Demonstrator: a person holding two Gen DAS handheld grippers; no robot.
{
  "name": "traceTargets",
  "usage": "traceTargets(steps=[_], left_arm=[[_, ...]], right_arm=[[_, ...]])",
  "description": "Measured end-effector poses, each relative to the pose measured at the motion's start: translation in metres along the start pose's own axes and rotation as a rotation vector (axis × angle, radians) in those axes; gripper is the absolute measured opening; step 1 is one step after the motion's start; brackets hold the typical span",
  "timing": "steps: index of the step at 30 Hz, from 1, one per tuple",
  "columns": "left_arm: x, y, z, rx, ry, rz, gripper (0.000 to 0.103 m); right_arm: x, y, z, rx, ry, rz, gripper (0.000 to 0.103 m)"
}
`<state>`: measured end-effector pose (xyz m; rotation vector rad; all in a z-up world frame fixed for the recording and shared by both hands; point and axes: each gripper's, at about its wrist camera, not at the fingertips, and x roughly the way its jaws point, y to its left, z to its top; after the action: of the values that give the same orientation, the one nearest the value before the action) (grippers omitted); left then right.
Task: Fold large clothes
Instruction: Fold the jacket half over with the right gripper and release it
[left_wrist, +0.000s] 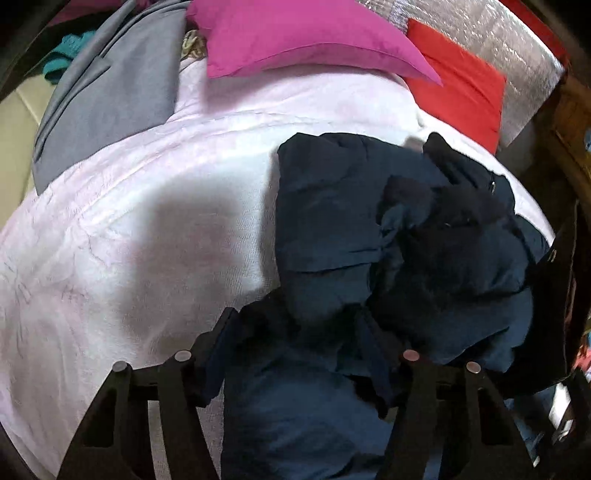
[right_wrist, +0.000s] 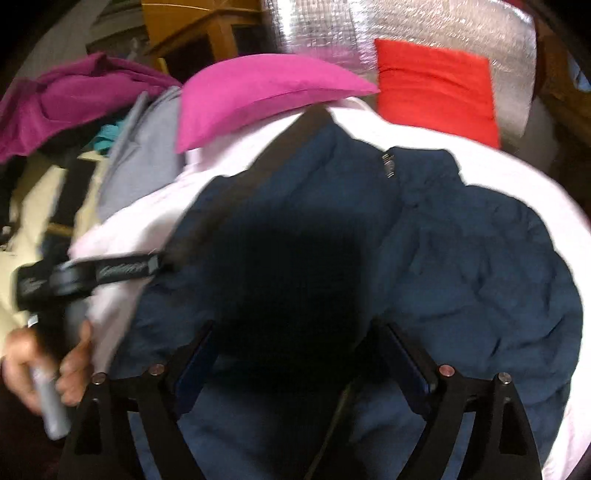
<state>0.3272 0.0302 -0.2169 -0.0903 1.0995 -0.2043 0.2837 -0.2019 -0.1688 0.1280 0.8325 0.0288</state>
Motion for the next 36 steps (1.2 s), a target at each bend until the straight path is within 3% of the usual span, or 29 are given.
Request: traceTargets(steps=[6,10,14,15,16,17,19,23,26,28,30,33,36], left_arm=[[0.013,0.002,0.005,-0.021,0.017,-0.015,0.065],[0.015,-0.002,0.008,-0.021,0.015,0.001,0.065],[0.01,-0.005,0.011,-0.018,-0.014,0.022,0.065],[0.008,-0.006,0.013,-0.017,-0.026,0.028,0.065],[0.007,-0.006,0.014,-0.016,-0.033,0.033,0.065],[0.008,-0.007,0.015,-0.015,-0.038,0.04,0.065],[0.009,-0.005,0.017,-0.02,-0.037,0.05,0.065],[0.015,-0.004,0.021,-0.033,-0.03,0.05,0.065],[0.011,-0.009,0.022,-0.022,-0.051,0.05,0.065],[0.009,-0.017,0.021,0.006,-0.071,0.051,0.065],[0.012,-0.026,0.019,0.045,-0.077,0.061,0.065],[0.026,-0.042,0.016,0.121,-0.046,0.122,0.066],[0.031,-0.047,0.015,0.162,-0.045,0.161,0.066]], right_arm=[[-0.033,-0.087,0.0,0.386,-0.16,0.09,0.09],[-0.029,-0.137,-0.018,0.59,-0.146,0.172,0.089],[-0.008,-0.179,-0.046,0.848,-0.116,0.334,0.088],[-0.002,-0.188,-0.052,0.906,-0.114,0.368,0.085],[0.003,-0.196,-0.057,0.951,-0.111,0.383,0.074],[0.007,-0.203,-0.059,0.976,-0.105,0.388,0.054],[0.011,-0.209,-0.063,1.003,-0.083,0.382,0.032],[-0.006,-0.209,-0.06,0.97,-0.119,0.37,0.015],[-0.049,-0.21,-0.045,0.856,-0.261,0.278,0.014],[-0.064,-0.218,-0.039,0.816,-0.299,0.255,0.014],[-0.058,-0.225,-0.036,0.798,-0.24,0.237,0.014],[-0.031,-0.234,-0.045,0.835,-0.059,0.169,0.019],[-0.027,-0.248,-0.065,0.914,-0.043,0.212,0.032]])
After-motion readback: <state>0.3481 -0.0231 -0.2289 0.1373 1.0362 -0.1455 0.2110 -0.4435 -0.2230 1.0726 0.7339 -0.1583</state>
